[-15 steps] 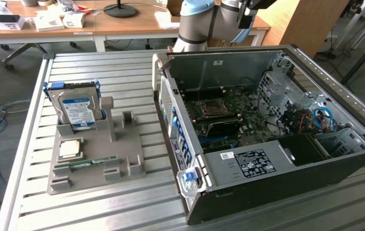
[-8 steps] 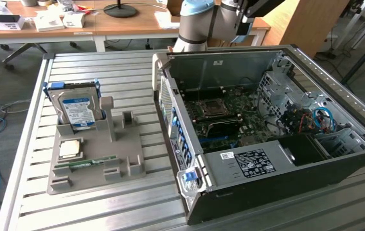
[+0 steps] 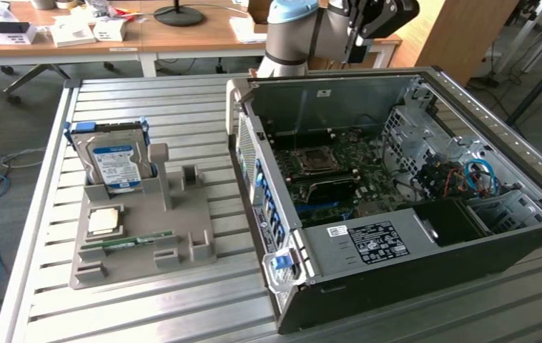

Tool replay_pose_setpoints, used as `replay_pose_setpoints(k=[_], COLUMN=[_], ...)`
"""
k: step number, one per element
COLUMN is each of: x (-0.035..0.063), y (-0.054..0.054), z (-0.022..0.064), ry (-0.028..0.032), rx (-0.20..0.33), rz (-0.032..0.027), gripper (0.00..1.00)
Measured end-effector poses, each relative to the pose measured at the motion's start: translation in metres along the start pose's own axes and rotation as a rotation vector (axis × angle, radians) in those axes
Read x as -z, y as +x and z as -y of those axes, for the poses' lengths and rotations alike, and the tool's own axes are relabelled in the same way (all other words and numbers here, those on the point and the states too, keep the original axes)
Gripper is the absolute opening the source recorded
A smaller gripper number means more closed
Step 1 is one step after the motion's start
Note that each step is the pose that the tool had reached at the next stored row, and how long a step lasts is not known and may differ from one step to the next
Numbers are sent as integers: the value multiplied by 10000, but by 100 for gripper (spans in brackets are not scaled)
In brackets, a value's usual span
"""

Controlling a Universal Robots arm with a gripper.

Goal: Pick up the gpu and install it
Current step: 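Press down on the gpu until it lock into place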

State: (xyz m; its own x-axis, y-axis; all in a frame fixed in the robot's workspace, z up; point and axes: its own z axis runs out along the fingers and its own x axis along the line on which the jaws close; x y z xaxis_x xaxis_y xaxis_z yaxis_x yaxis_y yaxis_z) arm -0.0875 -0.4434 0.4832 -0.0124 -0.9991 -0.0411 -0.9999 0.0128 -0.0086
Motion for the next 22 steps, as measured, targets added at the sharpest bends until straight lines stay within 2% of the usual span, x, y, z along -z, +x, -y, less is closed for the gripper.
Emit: replay_pose_setpoints(k=[22], x=[-400], y=[5], z=[-4], ry=[-2], rx=[33], rz=[0], gripper=[11])
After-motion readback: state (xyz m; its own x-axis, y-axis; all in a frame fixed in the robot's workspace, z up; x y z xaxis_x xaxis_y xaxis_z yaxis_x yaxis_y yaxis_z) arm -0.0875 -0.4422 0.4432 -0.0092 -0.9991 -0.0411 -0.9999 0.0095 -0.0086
